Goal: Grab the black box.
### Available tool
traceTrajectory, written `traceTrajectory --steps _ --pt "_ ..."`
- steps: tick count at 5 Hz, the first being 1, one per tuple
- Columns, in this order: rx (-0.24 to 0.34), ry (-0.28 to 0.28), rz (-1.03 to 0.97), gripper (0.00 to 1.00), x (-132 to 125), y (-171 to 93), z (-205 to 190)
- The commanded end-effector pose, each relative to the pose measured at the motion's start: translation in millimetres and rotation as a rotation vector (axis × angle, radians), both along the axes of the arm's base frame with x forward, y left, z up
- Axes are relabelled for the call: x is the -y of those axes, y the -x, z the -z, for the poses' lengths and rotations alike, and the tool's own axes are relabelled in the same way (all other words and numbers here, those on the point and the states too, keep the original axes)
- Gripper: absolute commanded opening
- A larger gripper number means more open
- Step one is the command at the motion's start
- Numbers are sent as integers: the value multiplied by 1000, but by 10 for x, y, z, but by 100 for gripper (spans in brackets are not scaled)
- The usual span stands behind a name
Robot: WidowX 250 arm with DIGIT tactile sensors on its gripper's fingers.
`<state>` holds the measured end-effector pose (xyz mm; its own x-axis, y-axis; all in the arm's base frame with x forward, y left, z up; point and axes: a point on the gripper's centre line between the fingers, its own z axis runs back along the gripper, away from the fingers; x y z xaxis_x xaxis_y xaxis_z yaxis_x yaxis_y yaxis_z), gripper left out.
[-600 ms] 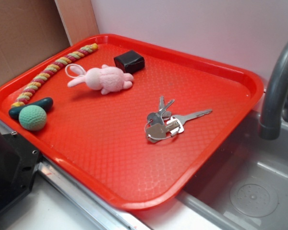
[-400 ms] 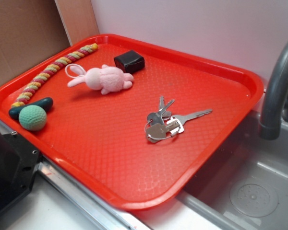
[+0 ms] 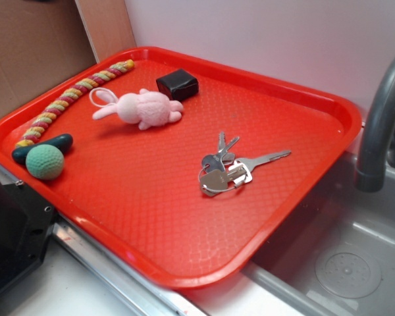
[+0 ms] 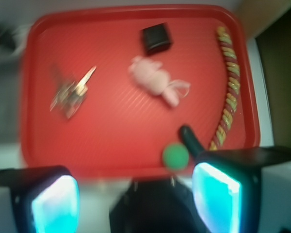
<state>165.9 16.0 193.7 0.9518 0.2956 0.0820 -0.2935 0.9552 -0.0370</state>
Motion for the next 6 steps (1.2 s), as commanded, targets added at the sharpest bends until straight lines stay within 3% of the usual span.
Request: traceTrajectory --steps 1,4,5,6 --pt "40 -28 -481 100 -406 -710 235" --pt "40 -28 -481 100 -406 -710 235" --pt "38 -9 -642 100 -457 -1034 620" --pt "76 -9 -723 100 -409 -1233 852"
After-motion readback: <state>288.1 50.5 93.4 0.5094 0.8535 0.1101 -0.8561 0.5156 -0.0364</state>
